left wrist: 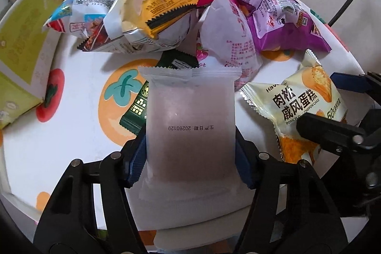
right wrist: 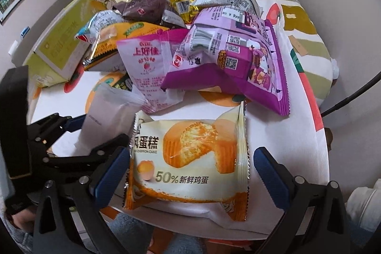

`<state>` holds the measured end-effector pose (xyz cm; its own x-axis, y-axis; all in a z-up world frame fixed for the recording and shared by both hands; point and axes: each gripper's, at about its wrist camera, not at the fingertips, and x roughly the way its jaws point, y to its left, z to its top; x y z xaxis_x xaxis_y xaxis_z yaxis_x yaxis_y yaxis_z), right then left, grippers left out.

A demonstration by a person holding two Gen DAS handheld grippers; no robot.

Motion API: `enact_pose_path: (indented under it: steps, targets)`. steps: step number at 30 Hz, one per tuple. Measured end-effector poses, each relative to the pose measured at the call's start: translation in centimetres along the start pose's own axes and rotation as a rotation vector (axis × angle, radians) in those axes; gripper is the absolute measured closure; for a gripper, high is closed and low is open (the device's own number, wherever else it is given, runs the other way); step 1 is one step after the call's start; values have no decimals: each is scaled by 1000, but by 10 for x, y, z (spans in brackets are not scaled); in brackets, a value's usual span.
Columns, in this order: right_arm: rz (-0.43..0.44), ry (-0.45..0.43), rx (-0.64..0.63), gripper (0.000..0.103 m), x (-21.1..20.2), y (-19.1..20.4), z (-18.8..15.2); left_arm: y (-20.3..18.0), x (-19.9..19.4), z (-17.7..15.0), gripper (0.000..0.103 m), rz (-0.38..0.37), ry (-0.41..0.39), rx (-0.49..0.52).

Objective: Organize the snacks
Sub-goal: 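Grasp the clear pink cake packet with the left gripper while the right grasps the egg cake packet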

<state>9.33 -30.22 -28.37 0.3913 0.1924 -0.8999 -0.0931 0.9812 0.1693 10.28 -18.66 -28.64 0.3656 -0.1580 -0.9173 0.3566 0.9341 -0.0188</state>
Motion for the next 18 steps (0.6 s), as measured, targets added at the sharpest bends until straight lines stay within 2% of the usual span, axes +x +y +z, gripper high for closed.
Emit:
enact_pose_path:
  steps: [10,16,17,18]
  targets:
    - [-76,33,-72,0,15,16,0,22,-18,-12,43,-8,-8,-40]
    - [-47,56,-84,1,28,21,1,33,-23,-15,43,-3,-10,-65]
    - [-33,61,-79,3,29,21,0,35,-23,-15,43,-3,-11,-67]
    - [-2,66,-67,10,31,21,-1,36,-24,-16,43,-3,-12,-67]
